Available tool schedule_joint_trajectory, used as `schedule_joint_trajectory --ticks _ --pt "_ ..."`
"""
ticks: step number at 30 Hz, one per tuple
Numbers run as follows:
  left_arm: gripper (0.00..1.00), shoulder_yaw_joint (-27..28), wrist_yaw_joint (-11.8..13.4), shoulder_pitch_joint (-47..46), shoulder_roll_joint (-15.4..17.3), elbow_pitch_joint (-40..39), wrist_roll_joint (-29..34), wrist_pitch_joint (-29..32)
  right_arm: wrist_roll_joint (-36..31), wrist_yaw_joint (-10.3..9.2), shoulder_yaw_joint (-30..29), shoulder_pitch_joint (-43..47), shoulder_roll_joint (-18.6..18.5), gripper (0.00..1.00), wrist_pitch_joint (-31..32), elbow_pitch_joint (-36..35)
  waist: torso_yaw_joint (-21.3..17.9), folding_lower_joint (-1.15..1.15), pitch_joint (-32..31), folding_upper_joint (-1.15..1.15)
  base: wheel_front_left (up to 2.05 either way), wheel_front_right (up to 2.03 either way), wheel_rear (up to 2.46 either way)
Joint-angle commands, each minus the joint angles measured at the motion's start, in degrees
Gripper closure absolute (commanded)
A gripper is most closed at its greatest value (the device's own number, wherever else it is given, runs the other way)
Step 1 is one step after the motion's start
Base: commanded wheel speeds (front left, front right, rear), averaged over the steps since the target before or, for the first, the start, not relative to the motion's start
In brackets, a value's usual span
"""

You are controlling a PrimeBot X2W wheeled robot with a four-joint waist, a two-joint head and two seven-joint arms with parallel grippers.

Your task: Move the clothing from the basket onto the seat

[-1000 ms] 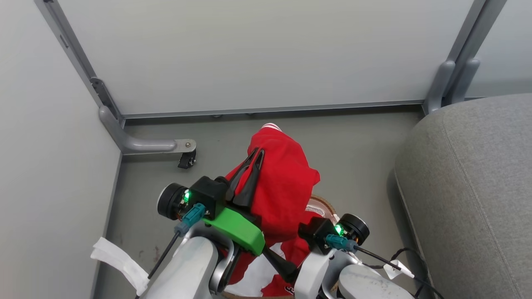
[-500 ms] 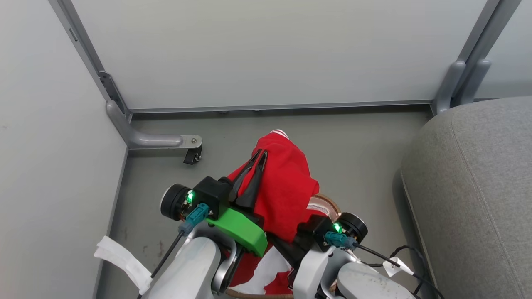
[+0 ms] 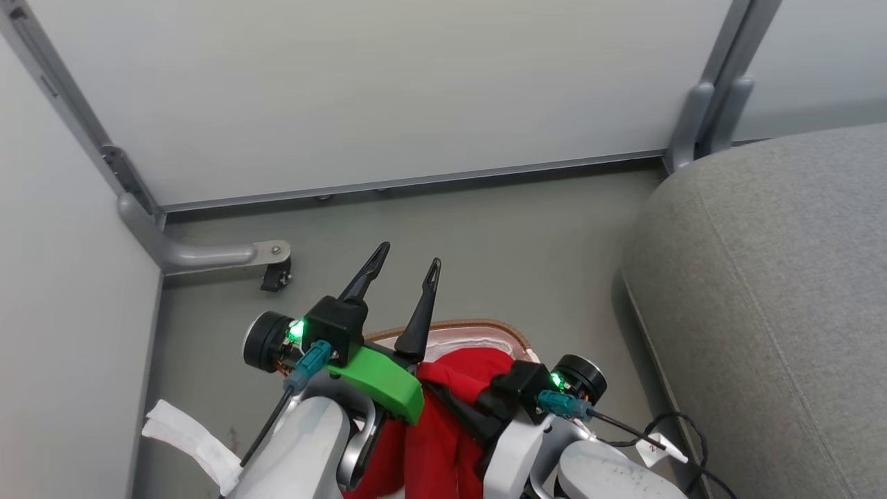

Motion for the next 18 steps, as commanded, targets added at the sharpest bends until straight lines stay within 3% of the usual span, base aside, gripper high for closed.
schedule_joint_trajectory --ticks 1,18 --pt "0.00 0.63 -0.30 0.82 0.12 0.22 0.78 -0.05 -0.59 -0.08 0.07 0.92 -0.24 1.00 -0.13 -0.38 -4.39 0.00 -0.08 0.00 0.00 0.00 0.00" --pt "0.00 5.16 -1.11 3.60 0.16 -0.63 2.59 -0.05 -4.22 -0.08 -3.11 5.28 -1.80 1.00 -0.12 -5.93 -26.26 0.00 0.32 0.00 0.00 0.00 0.00"
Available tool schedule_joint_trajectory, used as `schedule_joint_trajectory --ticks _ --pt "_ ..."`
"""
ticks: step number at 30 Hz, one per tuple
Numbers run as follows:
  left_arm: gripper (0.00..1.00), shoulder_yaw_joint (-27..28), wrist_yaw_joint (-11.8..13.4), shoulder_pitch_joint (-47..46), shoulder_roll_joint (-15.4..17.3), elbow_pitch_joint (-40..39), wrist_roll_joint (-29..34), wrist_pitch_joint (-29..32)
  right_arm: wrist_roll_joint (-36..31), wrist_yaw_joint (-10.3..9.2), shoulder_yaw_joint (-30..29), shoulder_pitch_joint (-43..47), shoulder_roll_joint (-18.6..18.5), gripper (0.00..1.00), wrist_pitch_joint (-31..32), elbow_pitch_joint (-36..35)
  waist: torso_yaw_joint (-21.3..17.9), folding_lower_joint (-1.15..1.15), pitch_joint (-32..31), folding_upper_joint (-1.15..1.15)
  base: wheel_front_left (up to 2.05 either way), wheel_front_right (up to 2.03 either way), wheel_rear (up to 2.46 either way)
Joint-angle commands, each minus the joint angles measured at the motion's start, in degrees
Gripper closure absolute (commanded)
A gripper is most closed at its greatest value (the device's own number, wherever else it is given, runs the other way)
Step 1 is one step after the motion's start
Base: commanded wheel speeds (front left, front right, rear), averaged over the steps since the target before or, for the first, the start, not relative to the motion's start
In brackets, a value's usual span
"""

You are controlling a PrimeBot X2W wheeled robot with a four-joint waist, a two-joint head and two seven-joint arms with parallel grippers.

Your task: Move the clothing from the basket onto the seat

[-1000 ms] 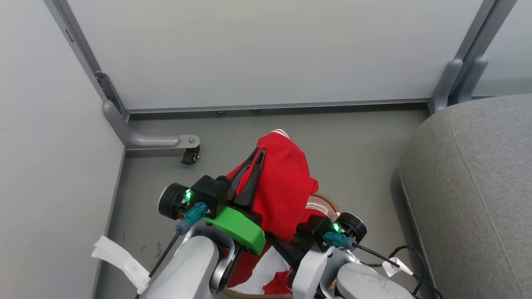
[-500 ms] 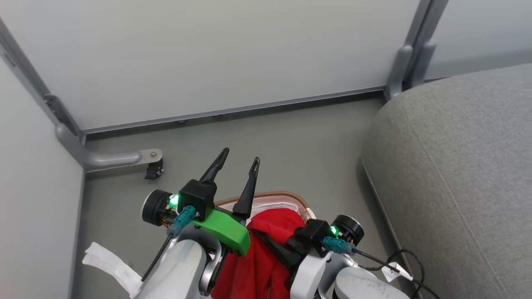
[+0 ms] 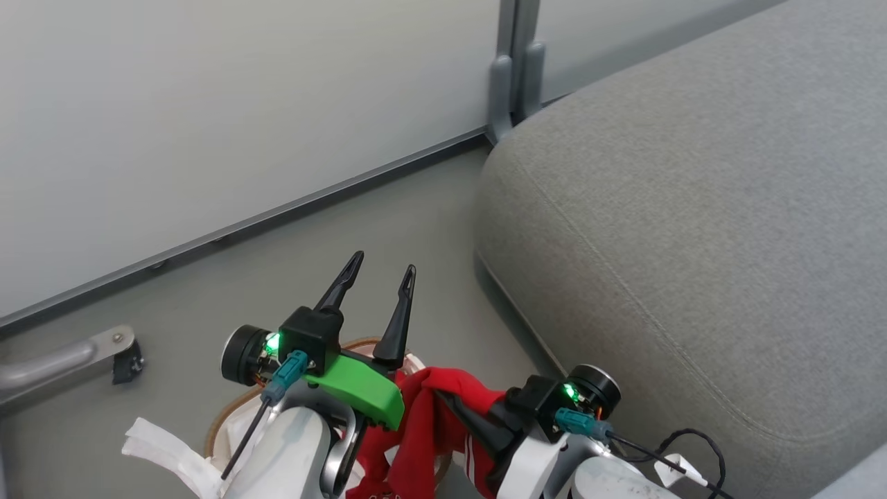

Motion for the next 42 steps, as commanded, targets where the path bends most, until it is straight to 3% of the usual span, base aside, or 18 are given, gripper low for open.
schedule_joint_trajectory --ticks 1,7,15,24,33,42 --pt "0.00 0.10 0.02 0.82 0.20 -0.08 0.03 -0.05 -0.42 -0.08 -0.50 0.87 -0.23 1.00 -0.13 -0.80 -7.31 0.00 0.37 0.00 0.00 0.00 0.00" --pt "0.00 0.49 -0.16 1.31 0.21 0.19 0.39 -0.05 -1.02 -0.08 -1.95 1.25 -0.67 1.00 -0.13 -2.94 -11.97 0.00 1.01 0.00 0.00 0.00 0.00" --pt "0.00 -0.53 -0.74 -0.08 0.24 0.75 1.31 -0.05 -3.70 -0.08 -7.97 -0.75 -2.77 1.00 -0.13 -6.91 -13.29 0.00 3.52 0.00 0.00 0.00 0.00" --pt "0.00 0.92 -1.32 -1.29 0.43 0.41 4.14 -0.05 -8.01 -0.08 -16.09 -12.31 -7.67 1.00 -0.13 -11.21 -13.71 0.00 9.51 0.00 0.00 0.00 0.00" --pt "0.00 -0.74 -1.76 -5.24 2.51 -0.65 6.86 -0.05 -11.51 -0.08 -25.68 -28.76 -14.97 1.00 -0.11 -10.37 -9.65 0.00 18.62 0.00 0.00 0.00 0.00" --pt "0.00 -5.18 -1.81 -10.09 5.36 -1.67 5.58 -0.05 -17.11 -0.09 -33.60 -41.15 -20.93 1.00 -0.10 -3.84 -5.10 0.00 26.71 0.00 0.00 0.00 0.00"
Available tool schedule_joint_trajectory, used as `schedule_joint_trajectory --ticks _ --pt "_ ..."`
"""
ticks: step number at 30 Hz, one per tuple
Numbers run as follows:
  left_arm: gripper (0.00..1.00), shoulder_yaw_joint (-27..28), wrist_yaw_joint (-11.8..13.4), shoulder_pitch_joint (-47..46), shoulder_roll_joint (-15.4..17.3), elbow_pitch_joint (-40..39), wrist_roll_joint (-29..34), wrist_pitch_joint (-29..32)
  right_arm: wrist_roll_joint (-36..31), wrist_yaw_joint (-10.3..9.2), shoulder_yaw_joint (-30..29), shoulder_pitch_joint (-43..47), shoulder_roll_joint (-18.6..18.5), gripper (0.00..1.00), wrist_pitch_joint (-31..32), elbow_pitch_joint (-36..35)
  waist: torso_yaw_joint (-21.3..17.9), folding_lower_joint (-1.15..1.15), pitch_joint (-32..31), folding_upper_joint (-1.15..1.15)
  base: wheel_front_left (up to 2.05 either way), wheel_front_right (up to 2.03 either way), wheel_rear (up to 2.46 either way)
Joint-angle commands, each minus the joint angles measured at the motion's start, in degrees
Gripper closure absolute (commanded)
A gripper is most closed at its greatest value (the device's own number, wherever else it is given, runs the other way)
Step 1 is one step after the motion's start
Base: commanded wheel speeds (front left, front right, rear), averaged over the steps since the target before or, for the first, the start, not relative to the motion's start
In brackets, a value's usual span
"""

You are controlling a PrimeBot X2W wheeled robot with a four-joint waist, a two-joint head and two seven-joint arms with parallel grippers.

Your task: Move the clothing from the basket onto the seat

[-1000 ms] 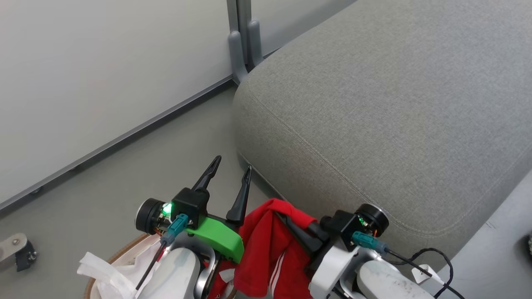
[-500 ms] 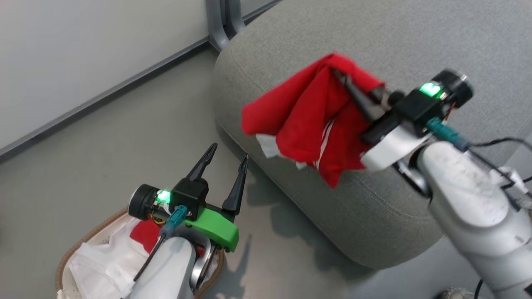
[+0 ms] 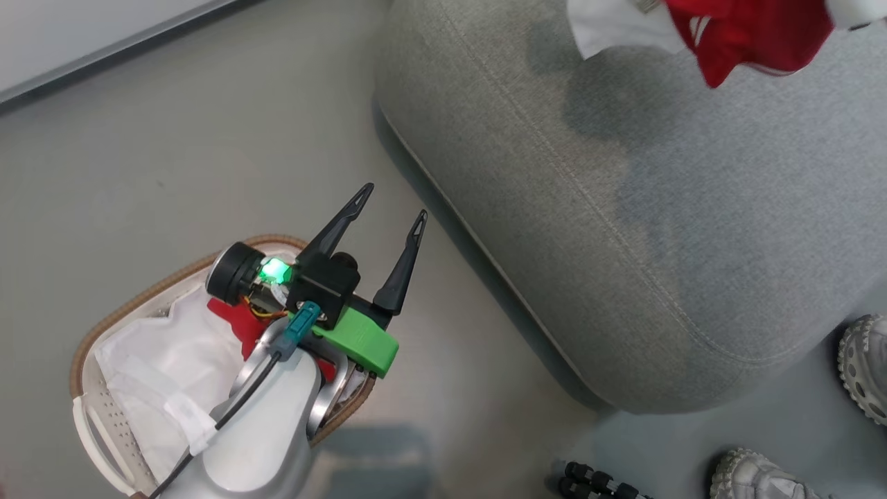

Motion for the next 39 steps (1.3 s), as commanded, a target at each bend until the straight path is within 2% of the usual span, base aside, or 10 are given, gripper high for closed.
schedule_joint_trajectory --ticks 1,4,10,21,23,24,25,27,28,39 --pt "0.00 -0.90 -0.27 -1.63 0.93 -0.08 -0.03 -0.03 -0.68 -0.10 -1.72 -1.76 -0.53 1.00 -0.07 1.31 4.29 0.00 5.57 -0.01 0.00 0.00 0.00" --pt "0.00 -2.60 -0.27 -2.97 1.65 -0.18 -0.33 -0.04 -1.05 -0.09 -6.18 -4.11 -0.65 1.00 -0.04 4.84 5.68 0.00 7.34 -0.01 0.00 0.00 0.00" --pt "0.00 -3.06 -0.28 -4.39 2.46 -0.44 -1.00 -0.04 -2.83 -0.10 -10.60 -4.74 -1.10 1.00 -0.04 9.99 7.97 0.00 10.83 -0.01 0.00 0.00 0.00" --pt "0.00 -2.47 -0.27 -4.84 2.88 0.15 -1.39 -0.04 -5.20 -0.10 -23.45 6.84 4.81 1.00 -0.04 18.15 9.37 0.00 11.90 -0.01 0.00 0.00 0.00" --pt "0.00 -2.33 -0.27 -4.60 2.66 0.45 -1.44 -0.04 -5.75 -0.09 -24.74 9.54 5.69 0.97 -0.04 18.70 9.27 0.00 11.28 -0.01 0.00 0.00 0.00" --pt "0.00 -2.22 -0.27 -4.47 2.62 0.64 -1.54 -0.03 -5.88 -0.09 -25.35 10.64 6.06 0.91 -0.04 18.81 9.19 0.00 10.98 -0.01 0.00 0.00 0.00" --pt "0.00 -2.04 -0.28 -4.23 2.59 0.91 -1.64 -0.04 -6.06 -0.10 -26.10 12.17 6.66 0.79 -0.04 18.71 9.03 0.00 10.45 -0.01 0.00 0.00 0.00" --pt "0.00 -1.70 -0.25 -3.67 2.34 1.39 -1.78 -0.03 -6.72 -0.09 -26.38 15.13 7.78 0.35 -0.04 18.41 8.81 0.00 9.47 -0.01 0.00 0.00 0.00" --pt "0.00 -1.52 -0.25 -3.40 2.19 1.61 -1.83 -0.03 -6.67 -0.09 -26.60 16.26 8.19 0.00 -0.04 18.20 8.73 0.00 9.02 -0.01 0.00 0.00 0.00" --pt "0.00 2.01 -0.24 1.22 -0.18 3.26 -1.83 -0.04 -6.43 -0.09 -26.47 30.43 11.89 0.00 -0.04 13.64 8.85 0.00 1.21 -0.01 0.00 0.00 0.00"
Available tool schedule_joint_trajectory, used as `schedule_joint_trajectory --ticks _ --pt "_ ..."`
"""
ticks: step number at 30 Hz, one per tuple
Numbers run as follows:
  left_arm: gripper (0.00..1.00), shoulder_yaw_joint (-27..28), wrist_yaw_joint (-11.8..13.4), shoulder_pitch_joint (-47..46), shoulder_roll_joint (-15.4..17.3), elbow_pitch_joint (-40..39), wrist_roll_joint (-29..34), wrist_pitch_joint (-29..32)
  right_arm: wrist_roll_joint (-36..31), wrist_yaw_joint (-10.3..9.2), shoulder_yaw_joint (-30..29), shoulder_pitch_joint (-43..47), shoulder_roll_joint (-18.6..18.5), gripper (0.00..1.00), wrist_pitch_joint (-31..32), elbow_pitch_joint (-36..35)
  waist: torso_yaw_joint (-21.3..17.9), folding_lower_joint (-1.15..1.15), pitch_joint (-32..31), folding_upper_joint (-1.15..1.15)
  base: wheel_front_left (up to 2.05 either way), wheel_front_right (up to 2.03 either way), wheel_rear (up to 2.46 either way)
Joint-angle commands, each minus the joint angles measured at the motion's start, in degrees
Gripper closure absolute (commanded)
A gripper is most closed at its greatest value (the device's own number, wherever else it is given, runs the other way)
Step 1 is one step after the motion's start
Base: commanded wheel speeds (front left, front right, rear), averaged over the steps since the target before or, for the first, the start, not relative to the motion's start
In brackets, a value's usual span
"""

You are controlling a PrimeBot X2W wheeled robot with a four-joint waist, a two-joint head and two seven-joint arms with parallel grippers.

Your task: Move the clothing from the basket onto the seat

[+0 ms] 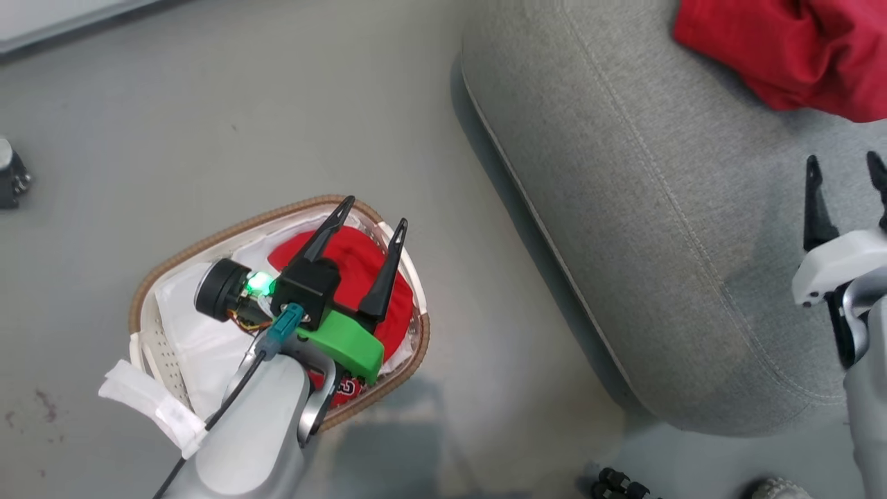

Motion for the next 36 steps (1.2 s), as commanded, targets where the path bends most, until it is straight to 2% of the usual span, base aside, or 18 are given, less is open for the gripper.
schedule_joint_trajectory --ticks 1,8,17,25,36 --pt "0.00 0.79 -0.19 1.26 -0.30 0.17 -0.18 -0.04 0.08 -0.08 0.34 1.45 0.58 0.00 -0.01 -0.93 0.39 0.00 -3.26 0.00 0.00 0.00 0.00" --pt "0.00 4.69 -0.19 4.81 -1.98 0.30 0.09 -0.04 0.93 -0.08 4.14 4.28 2.63 0.00 -0.01 -5.98 2.56 0.00 -8.21 0.00 0.00 0.00 0.00" --pt "0.00 10.37 0.26 9.84 -3.68 1.12 0.63 -0.05 4.01 -0.08 10.90 6.68 5.37 0.00 -0.01 -12.85 7.94 0.00 -14.54 0.00 0.00 0.00 0.00" --pt "0.00 15.98 0.90 13.09 -4.08 2.45 1.80 -0.05 7.14 -0.08 16.04 8.54 6.66 0.00 -0.01 -12.32 12.25 0.00 -18.49 0.00 0.00 0.00 0.00" --pt "0.00 23.61 1.81 17.72 -4.39 0.89 3.10 -0.05 8.10 -0.08 17.89 13.24 6.42 0.00 -0.01 -13.20 16.80 0.00 -22.72 0.00 0.00 0.00 0.00"
